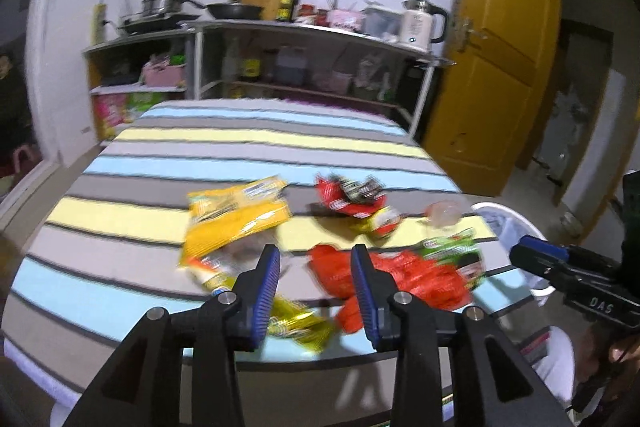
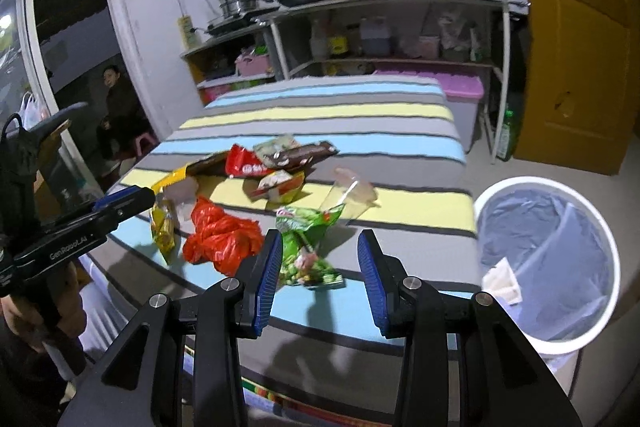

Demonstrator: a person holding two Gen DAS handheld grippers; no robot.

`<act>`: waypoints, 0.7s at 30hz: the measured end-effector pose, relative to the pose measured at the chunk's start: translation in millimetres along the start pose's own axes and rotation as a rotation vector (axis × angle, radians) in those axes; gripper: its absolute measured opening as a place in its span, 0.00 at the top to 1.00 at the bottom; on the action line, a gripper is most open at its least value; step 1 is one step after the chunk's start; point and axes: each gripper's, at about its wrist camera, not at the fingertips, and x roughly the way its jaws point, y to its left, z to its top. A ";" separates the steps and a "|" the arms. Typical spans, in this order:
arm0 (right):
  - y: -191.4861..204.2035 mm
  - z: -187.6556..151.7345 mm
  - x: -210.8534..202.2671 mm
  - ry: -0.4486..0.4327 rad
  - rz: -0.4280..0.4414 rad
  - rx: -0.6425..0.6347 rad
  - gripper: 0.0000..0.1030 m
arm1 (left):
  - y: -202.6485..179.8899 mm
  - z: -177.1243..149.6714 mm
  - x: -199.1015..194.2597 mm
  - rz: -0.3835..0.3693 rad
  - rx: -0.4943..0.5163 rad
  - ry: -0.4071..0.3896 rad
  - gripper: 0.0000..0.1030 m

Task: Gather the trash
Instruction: 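Grasp the yellow snack stick wrapper with the left gripper while the right gripper grasps the green snack bag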

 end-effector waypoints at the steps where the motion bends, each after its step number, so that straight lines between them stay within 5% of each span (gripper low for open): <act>1: 0.9 -0.2 3.6 0.007 0.005 -0.005 0.61 | 3.0 -3.1 0.6 0.014 -0.006 0.003 0.65; 13: 4.7 -2.0 44.3 0.087 0.020 -0.033 0.61 | 26.2 -15.2 32.5 0.126 -0.121 0.103 0.57; 21: -2.3 -1.9 59.1 0.122 0.022 -0.003 0.61 | 21.3 -15.3 54.1 0.121 -0.133 0.147 0.57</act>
